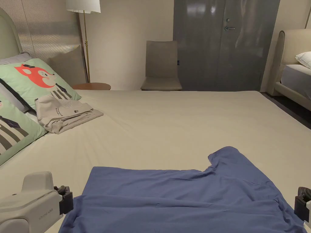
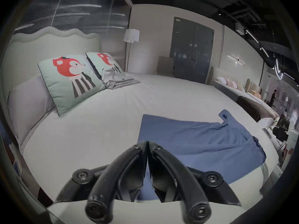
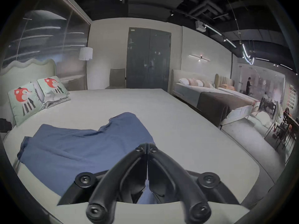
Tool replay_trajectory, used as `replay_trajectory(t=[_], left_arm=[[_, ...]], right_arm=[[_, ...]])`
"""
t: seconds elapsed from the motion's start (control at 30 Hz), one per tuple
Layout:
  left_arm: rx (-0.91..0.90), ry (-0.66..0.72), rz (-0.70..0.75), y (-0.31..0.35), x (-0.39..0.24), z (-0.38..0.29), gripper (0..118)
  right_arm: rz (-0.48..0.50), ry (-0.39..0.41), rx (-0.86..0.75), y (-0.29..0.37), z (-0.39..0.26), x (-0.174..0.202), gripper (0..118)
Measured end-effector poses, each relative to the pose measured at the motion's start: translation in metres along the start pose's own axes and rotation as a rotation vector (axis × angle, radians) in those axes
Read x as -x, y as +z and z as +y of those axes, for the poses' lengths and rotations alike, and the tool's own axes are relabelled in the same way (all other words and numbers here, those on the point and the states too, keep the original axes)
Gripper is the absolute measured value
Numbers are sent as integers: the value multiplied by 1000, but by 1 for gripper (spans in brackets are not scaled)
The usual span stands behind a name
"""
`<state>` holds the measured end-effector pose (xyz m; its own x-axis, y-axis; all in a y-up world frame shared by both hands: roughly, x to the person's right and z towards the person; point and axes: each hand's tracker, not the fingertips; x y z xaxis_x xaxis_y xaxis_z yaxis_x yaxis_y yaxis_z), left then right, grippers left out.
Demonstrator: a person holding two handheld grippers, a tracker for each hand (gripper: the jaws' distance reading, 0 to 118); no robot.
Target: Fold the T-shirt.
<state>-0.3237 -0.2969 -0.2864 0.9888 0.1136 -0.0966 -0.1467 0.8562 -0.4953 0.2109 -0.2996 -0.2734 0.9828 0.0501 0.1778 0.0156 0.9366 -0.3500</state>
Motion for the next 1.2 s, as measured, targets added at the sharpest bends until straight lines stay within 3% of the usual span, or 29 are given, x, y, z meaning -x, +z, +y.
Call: replay_trajectory(t=[0.13,0.17,0.2,0.27,0.3,0.4,0.43,0.5,0.53,0.57,0.6,0.63,0.67,0.7,0.73,0.87,0.9,0.97,1.0,1.07,1.1,1.13,1.2], left_arm=[[140,7,-50,-9,11,-19,5],[177,10,-53,-13,13,-25,17],[222,9,-53,-18,15,-29,51],[298,23,-46,-31,19,-44,101],[309,28,-56,-34,22,-49,110],[350,39,-19,-49,25,-64,105],[365,43,-14,-54,26,-67,99],[364,33,15,-56,26,-70,66],[325,-2,69,-51,24,-68,58],[321,13,21,-48,23,-66,48],[318,25,3,-45,24,-62,26],[315,36,-7,-42,23,-59,5],[304,32,-5,-38,21,-58,3],[282,15,9,-35,20,-56,3],[274,11,4,-32,20,-55,3],[265,13,-9,-27,20,-53,3],[264,15,-10,-26,19,-53,3],[262,11,-11,-25,19,-53,3],[262,7,-8,-25,18,-54,3],[270,3,-7,-25,19,-54,3],[274,3,-7,-23,19,-53,3],[277,4,-6,-21,20,-52,3],[278,9,-1,-14,23,-47,3]], right_arm=[[-1,-9,21,5,-11,-3,1],[0,-10,28,5,-14,-5,1],[0,-12,33,5,-16,-6,1],[-1,-16,43,6,-21,-6,1],[0,-16,48,7,-23,-7,1],[6,-11,66,7,-29,-7,1],[8,-9,72,7,-31,-7,1],[8,-5,79,7,-33,-8,1],[8,-6,85,6,-34,-10,1],[10,-9,93,5,-35,-12,1],[11,-13,110,3,-35,-14,5],[7,-21,149,-1,-36,-16,25],[3,-30,176,-6,-38,-19,61],[9,-41,215,-9,-40,-22,106],[9,-60,266,-15,-44,-25,118],[-37,-69,396,-29,-62,-39,118],[-54,-64,439,-33,-66,-41,105],[3,-82,483,-38,-74,-40,60],[24,-98,500,-38,-76,-40,49],[24,-110,458,-31,-74,-39,47],[4,-72,435,-26,-68,-33,39],[48,-79,437,-23,-63,-33,11],[37,-42,429,-16,-51,-30,10]])
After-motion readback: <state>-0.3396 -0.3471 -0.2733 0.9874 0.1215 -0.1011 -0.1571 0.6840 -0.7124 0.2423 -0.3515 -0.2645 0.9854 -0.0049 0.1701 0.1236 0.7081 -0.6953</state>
